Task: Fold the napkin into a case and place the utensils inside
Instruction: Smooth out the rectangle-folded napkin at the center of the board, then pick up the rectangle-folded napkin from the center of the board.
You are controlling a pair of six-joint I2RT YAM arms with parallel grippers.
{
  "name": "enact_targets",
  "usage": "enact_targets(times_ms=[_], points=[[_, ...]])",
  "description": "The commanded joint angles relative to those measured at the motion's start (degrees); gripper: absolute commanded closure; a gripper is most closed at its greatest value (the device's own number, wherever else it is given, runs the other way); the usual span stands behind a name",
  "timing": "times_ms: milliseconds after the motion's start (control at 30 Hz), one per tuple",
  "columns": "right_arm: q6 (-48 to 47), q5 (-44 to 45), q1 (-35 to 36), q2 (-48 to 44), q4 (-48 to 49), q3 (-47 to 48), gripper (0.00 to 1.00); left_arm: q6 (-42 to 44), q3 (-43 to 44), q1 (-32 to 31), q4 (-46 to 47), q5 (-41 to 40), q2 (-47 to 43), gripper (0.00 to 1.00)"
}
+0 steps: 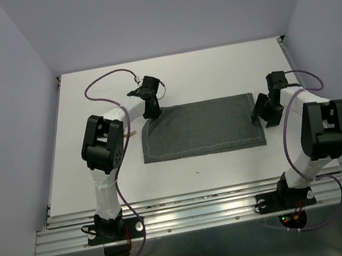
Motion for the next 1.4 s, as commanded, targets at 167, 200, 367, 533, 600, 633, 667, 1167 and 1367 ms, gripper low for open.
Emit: enact_targets(times_ms=[167,200,367,533,600,633,667,1167,1367], points=[[-2.28,-2.31,-0.05,3.40,3.81,1.91,0.39,0.14,1.42,3.14,-5.91,-5.88,-6.30,0.65],[-2.28,-1.60,-0.05,3.75,3.72,2.52,0.39,0.49,1.42,3.49,-6.08,-6.06,-6.39,0.65],[-2.45,0.42,-0.05,5.25,3.81,4.11,0.43,1.20,1.59,4.55,-6.61,-7.03,-6.65,0.65],[-2.63,4.72,1.88,7.27,3.02,7.71,0.44,1.11,1.16,4.72,-6.96,-7.55,-6.65,0.65],[-2.80,5.08,2.41,8.32,3.02,8.06,0.45,1.02,0.54,5.08,-6.88,-7.73,-6.82,0.65],[-2.89,5.52,2.94,8.59,2.93,8.15,0.47,0.94,-0.25,5.16,-6.79,-7.82,-7.09,0.65],[-2.89,5.78,3.46,8.85,2.93,8.15,0.52,0.85,-0.60,5.34,-6.79,-7.82,-7.18,0.65],[-1.05,8.34,4.00,-1.24,2.94,6.48,0.99,-0.21,-16.06,5.69,-5.65,-4.48,-18.07,0.65],[-0.96,7.28,5.93,-6.08,0.30,7.80,0.99,-0.82,-22.75,5.60,-5.56,-3.78,-24.49,0.65]])
